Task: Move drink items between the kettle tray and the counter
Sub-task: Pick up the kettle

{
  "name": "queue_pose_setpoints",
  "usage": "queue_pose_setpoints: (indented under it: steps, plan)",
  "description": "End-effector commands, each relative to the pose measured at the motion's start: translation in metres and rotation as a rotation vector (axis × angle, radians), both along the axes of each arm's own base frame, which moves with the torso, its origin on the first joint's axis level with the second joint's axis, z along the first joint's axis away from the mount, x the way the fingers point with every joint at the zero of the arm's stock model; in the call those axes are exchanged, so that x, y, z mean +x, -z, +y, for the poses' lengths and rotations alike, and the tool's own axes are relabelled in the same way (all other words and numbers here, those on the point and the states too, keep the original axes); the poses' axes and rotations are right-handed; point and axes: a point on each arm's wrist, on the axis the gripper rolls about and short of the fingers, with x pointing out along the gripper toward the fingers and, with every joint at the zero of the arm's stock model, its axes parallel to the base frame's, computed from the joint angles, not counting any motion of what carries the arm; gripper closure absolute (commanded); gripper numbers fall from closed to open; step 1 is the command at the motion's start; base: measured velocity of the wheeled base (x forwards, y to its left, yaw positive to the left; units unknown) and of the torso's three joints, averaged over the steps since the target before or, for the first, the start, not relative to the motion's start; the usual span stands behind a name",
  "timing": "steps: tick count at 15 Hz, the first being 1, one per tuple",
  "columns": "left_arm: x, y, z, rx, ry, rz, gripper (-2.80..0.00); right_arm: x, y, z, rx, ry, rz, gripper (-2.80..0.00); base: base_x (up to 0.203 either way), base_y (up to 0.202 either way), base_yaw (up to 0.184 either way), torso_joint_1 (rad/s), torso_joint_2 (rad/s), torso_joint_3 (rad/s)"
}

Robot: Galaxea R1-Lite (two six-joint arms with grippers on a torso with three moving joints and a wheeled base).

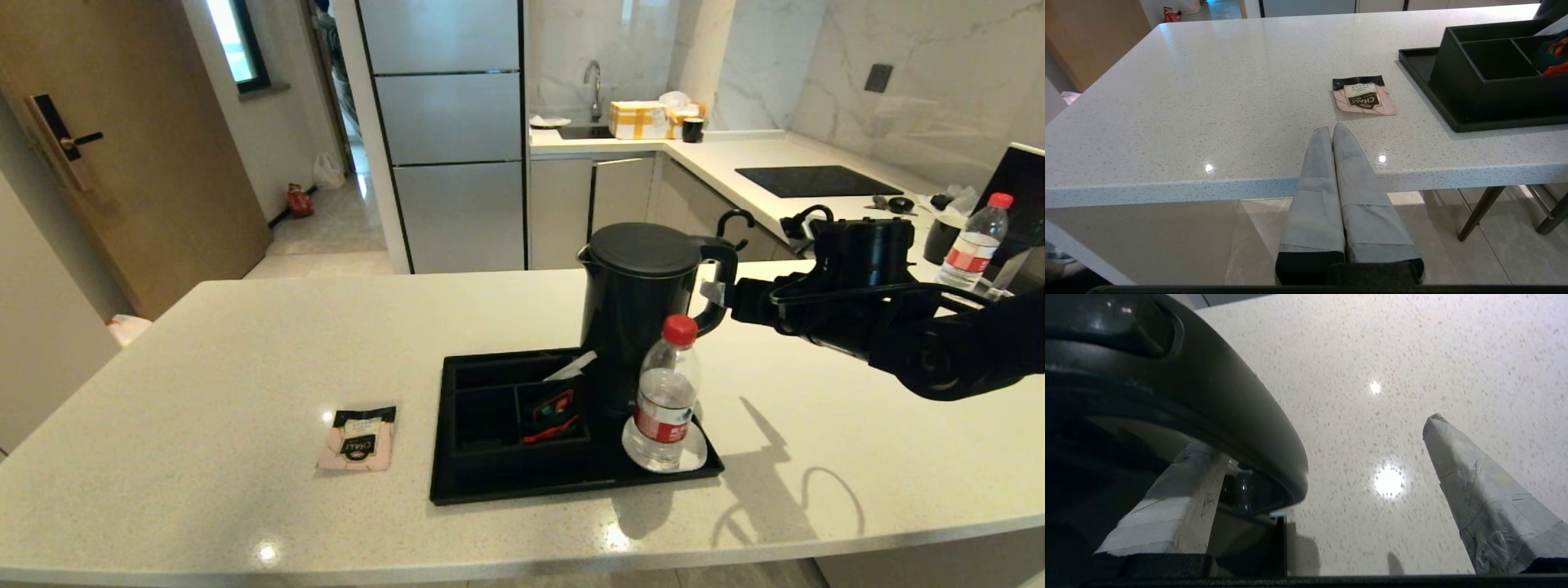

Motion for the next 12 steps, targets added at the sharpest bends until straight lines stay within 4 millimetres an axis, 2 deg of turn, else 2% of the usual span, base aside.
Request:
queue_pose_setpoints:
  steps: [1, 5, 7, 10, 12]
  plan:
    - [0.000, 0.000, 0.000, 0.000, 0.000, 0.001, 0.00, 0.007, 0.010, 0.003, 0.001, -0.003, -0.010, -2.80, 0.000, 0.000, 0.000, 0.000, 0.00, 0.000]
    - [0.000, 0.000, 0.000, 0.000, 0.000, 0.001, 0.00, 0.013, 0.009, 0.020, 0.007, -0.027, -0.082, -2.80, 0.000, 0.000, 0.000, 0.000, 0.00, 0.000]
    - [0.000, 0.000, 0.000, 0.000, 0.000, 0.001, 0.00, 0.014, 0.009, 0.020, 0.006, -0.025, -0.085, -2.80, 0.000, 0.000, 0.000, 0.000, 0.00, 0.000]
    - [0.000, 0.000, 0.000, 0.000, 0.000, 0.001, 0.00, 0.031, 0.034, 0.023, -0.037, 0.036, -0.130, -2.80, 0.000, 0.000, 0.000, 0.000, 0.00, 0.000]
    - [0.000, 0.000, 0.000, 0.000, 0.000, 0.002, 0.00, 0.035, 0.039, 0.024, -0.050, 0.044, -0.142, -2.80, 0.000, 0.000, 0.000, 0.000, 0.00, 0.000]
